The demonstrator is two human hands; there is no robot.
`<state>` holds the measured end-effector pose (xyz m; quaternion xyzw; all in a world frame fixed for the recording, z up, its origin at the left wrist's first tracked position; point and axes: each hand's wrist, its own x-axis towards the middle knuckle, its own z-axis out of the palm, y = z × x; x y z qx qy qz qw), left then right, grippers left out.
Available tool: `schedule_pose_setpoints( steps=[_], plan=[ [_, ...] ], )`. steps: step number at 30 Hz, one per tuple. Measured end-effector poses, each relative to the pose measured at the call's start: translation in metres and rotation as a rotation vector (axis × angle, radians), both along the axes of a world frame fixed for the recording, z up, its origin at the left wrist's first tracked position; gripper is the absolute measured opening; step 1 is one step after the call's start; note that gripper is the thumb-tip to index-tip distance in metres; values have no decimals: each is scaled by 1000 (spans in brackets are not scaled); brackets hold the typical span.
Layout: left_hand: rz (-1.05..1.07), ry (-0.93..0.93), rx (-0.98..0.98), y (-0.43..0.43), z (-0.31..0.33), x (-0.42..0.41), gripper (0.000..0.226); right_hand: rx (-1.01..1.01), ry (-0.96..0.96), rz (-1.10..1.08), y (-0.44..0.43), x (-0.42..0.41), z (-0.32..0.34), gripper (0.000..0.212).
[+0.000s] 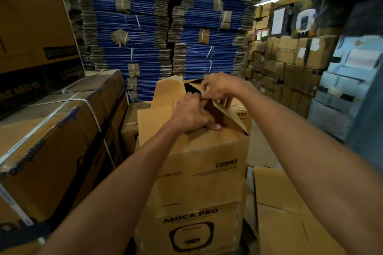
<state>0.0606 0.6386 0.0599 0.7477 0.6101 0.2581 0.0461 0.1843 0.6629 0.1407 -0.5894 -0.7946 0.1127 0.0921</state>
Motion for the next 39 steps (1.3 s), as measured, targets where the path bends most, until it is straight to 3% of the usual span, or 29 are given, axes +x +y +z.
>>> schedule_pose_setpoints(
  steps=[4,11,18,21,25,29,33,35,37,39],
  plan=[
    [33,-6,171,-19,9,-1,104,-49,66,15,4,15,8,19],
    [62,-7,463,-60,15,16,82,-168,157,61,16,36,17,29],
    [66,179,715,-97,8,26,68,-49,99,163,25,37,9,21],
    [-95,264,797,-117,7,36,50,-199,-42,267,29,32,-5,22],
    [-26,403,586,-130,2,37,44,-452,-375,420,20,21,-21,26],
    [-71,453,481,-143,5,37,37,-520,-251,453,8,36,-33,59],
    [-161,413,319,-165,-3,35,34,-431,-207,458,-14,48,-57,81],
    [-217,415,109,-175,-9,29,52,-334,-95,416,-27,52,-76,86],
    [-258,314,-65,-175,-17,20,69,-207,-13,351,-40,58,-98,85],
    [-229,193,-59,-155,-29,7,66,-52,-59,314,-50,59,-117,74]
  ],
)
